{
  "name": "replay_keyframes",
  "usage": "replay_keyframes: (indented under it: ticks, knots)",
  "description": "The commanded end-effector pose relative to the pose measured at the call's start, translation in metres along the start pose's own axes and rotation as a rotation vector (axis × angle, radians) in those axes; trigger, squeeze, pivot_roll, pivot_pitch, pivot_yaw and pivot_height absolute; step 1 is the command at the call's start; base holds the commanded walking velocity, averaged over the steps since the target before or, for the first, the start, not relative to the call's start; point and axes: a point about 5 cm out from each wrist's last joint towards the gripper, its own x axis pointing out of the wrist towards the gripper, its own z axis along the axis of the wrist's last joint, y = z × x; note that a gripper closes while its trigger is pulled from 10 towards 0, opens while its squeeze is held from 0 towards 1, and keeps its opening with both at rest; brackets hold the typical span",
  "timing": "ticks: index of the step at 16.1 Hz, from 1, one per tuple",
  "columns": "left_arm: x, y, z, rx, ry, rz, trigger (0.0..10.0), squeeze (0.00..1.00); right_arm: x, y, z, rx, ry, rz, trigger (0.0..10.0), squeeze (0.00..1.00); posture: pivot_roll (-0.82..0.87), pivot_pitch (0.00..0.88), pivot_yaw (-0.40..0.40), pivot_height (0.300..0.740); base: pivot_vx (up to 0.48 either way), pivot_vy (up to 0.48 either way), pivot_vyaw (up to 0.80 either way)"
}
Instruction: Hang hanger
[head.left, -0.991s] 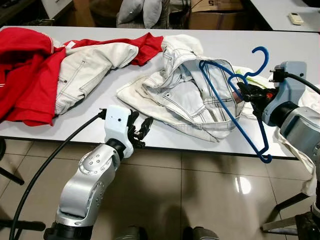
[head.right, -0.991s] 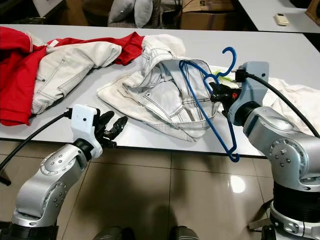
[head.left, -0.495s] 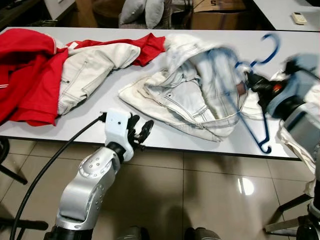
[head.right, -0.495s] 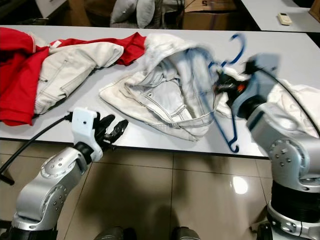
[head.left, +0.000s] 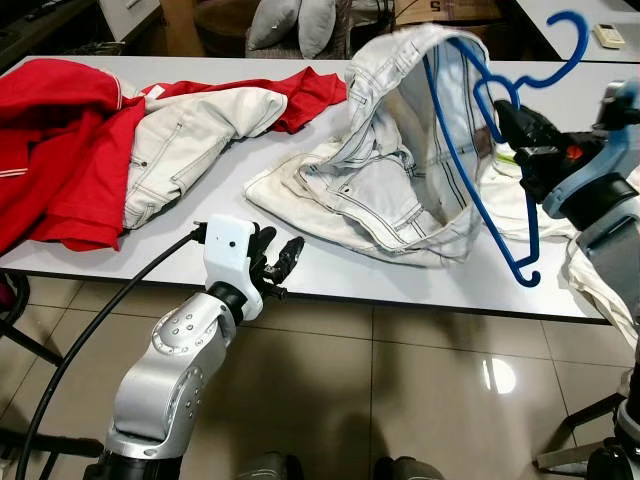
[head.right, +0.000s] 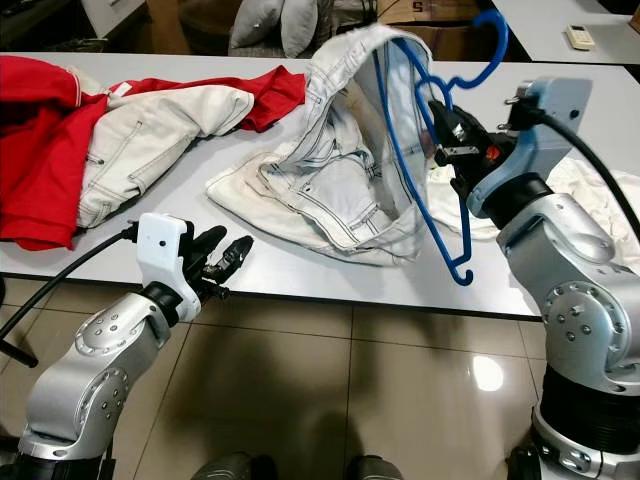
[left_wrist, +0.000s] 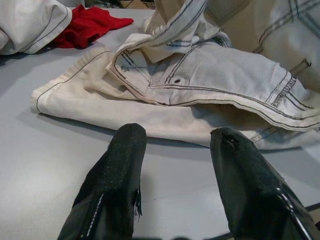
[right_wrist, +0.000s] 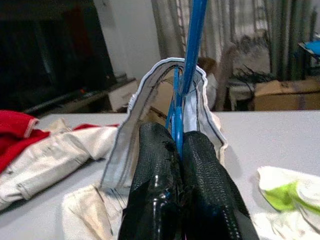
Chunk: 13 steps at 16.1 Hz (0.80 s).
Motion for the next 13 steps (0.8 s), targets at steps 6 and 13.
replay_keyframes:
  ticks: [6,13]
  knots:
    - [-0.005,0.005,0.010,0.000,-0.058,0.016,10.0,0.00,-0.005,0.013,0.028,0.000,-0.189,0.125,10.0,0.00,-0.17,0.084,0.084,0.740,0.000,0.000,0.00]
    - [0.017,0.001,0.032,-0.015,-0.145,-0.107,10.0,1.00,-0.005,0.015,0.017,-0.164,-0.105,0.154,10.0,0.00,-0.18,0.081,0.080,0.740,0.000,0.000,0.00]
